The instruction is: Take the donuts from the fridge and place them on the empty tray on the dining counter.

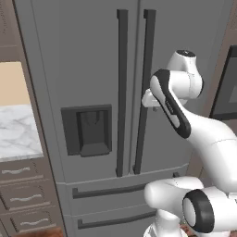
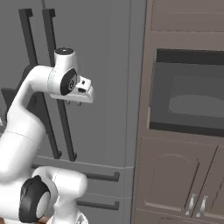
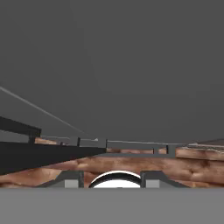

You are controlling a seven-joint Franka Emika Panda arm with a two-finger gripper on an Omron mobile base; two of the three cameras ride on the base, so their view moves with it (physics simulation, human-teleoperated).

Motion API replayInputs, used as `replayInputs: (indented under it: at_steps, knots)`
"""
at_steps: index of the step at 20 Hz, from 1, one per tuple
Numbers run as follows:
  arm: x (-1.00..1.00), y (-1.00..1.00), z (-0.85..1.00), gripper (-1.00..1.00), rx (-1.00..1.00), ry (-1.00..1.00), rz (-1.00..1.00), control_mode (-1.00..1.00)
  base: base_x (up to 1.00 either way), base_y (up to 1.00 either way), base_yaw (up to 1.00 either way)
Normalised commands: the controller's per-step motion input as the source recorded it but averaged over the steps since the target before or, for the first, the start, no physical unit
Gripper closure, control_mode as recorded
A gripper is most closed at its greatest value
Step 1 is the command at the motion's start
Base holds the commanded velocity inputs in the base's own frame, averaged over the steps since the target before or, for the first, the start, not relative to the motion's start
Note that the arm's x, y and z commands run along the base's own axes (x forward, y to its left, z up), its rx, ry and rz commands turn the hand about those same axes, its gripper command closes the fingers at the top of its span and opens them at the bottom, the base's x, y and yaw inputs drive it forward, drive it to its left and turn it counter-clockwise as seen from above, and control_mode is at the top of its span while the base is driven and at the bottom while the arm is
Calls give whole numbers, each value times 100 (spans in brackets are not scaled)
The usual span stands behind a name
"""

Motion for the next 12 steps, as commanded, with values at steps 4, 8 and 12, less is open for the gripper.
replayInputs:
  at_steps: [4, 8, 12]
  knots:
    - [-49, 0, 0, -100, 0, -11, -1, -100, 0, 0, 0]
    - [-95, 0, -19, -100, -3, -22, 0, -100, 0, 0, 0]
    - [-68, 1, -30, -100, -5, -18, 0, -100, 0, 0, 0]
